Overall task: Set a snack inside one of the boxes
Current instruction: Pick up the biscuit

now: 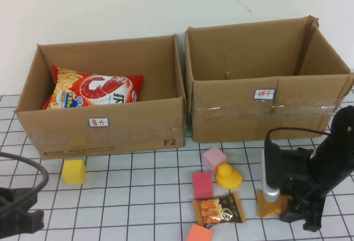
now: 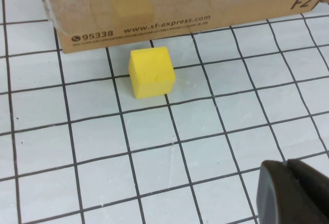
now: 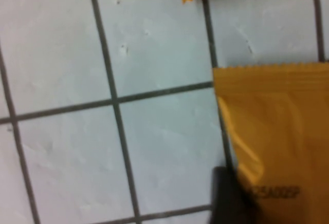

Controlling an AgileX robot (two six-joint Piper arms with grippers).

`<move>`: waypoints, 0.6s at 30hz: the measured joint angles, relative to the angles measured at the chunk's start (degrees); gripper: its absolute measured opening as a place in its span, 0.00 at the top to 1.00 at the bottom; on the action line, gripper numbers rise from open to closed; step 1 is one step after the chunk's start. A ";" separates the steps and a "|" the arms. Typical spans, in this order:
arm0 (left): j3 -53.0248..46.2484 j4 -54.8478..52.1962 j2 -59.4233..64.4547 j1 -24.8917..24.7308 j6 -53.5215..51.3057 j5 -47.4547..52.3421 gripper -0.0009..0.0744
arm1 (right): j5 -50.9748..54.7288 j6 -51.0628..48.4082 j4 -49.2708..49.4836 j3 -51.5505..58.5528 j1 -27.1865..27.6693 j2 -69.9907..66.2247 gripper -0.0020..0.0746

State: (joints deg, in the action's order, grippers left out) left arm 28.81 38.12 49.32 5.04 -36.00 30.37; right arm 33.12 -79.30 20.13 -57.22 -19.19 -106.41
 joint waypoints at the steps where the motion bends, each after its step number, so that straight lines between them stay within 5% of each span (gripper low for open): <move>1: 0.00 0.00 0.00 0.00 0.00 -0.04 0.99 | 0.00 0.00 0.09 0.00 0.00 0.00 0.48; 18: 0.00 0.30 0.00 0.00 -1.39 -0.26 0.99 | 16.32 0.00 6.01 -9.69 -0.05 -0.12 0.52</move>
State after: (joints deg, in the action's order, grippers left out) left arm 28.81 38.42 49.32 5.04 -37.39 30.11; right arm 49.45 -79.30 26.14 -66.91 -19.24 -106.53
